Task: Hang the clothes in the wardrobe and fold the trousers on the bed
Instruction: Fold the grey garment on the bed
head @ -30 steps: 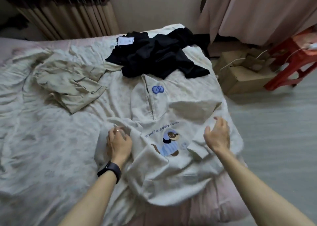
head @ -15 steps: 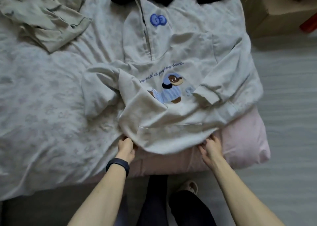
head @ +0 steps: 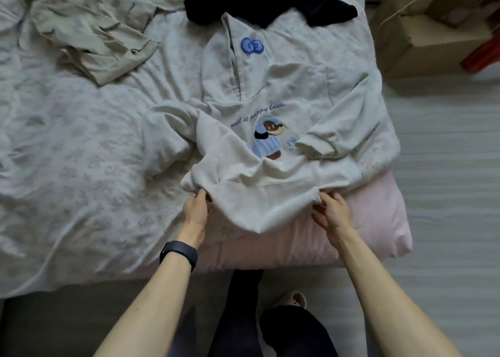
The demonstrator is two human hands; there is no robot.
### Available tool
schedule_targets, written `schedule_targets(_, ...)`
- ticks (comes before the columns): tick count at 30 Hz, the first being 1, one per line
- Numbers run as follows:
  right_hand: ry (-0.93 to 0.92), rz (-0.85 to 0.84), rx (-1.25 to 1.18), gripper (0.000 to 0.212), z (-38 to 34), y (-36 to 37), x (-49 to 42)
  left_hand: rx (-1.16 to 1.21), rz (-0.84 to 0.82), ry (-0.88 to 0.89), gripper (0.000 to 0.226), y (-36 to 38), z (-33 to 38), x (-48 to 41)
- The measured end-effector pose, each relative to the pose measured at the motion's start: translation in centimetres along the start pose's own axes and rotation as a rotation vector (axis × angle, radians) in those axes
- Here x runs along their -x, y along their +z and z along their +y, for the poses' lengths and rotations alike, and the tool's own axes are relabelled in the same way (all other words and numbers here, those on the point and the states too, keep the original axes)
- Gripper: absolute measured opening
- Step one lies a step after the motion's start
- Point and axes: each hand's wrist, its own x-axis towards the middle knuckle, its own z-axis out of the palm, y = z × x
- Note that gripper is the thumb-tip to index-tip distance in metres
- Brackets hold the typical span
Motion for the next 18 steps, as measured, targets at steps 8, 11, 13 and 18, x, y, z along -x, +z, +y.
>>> schedule_targets(8, -0.144, 0.191, -0.115, 0.017, -4.4, -6.1, 8.4, 0.049, 0.291, -0.01, 0.032, -7.8, -4.3, 10.1)
schedule_targets(11, -0.139, 0.012, -0.192, 0.017, -2.4, -7.9, 9.5, -0.027, 0.24, -0.068, 0.02, -8.7, -7.7, 11.7)
schedule_targets(13, -0.07, 0.009, -0.086, 0.025, 0.6, -9.1, 9.0, -0.114, 0.18, -0.126, 0.025, -8.7, -10.0, 11.9)
schedule_targets(18, 0.11, 0.175, 0.31, 0.052, 10.7, -13.0, 6.4, -0.411, 0.141, -0.236, 0.051, -8.9, -14.6, 10.9)
